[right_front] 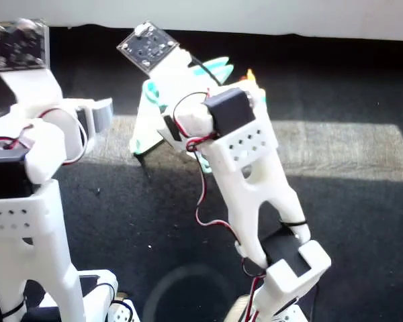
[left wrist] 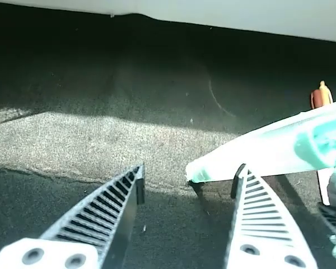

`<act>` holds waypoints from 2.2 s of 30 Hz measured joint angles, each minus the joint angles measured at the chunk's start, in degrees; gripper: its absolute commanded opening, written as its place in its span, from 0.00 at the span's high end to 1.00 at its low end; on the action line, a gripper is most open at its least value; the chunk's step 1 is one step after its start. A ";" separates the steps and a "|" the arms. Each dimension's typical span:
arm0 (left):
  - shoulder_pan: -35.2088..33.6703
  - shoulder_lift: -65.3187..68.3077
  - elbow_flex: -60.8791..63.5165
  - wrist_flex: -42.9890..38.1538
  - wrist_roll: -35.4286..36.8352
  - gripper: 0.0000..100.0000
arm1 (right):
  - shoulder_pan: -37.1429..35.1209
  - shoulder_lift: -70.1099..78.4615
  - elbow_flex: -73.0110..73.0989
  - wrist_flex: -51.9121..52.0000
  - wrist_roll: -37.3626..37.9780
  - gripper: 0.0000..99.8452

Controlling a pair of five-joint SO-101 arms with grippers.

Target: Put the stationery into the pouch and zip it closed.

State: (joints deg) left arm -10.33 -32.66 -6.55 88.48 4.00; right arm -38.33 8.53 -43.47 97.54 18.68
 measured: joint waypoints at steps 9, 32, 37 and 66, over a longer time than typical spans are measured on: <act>1.93 7.65 -8.53 2.37 2.46 0.74 | 1.76 2.55 0.00 -2.11 0.00 0.99; 10.37 10.90 -12.13 -3.25 16.44 0.74 | 5.27 2.73 2.29 -4.92 0.00 0.99; 10.37 10.90 -12.75 -5.54 16.44 0.74 | 3.87 2.73 3.96 -5.10 0.00 0.99; 10.37 13.89 -4.13 -8.18 14.15 0.73 | 3.25 2.73 4.75 -8.18 0.00 0.99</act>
State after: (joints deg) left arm 0.04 -18.77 -10.68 80.31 18.15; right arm -35.08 11.25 -38.73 89.36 18.68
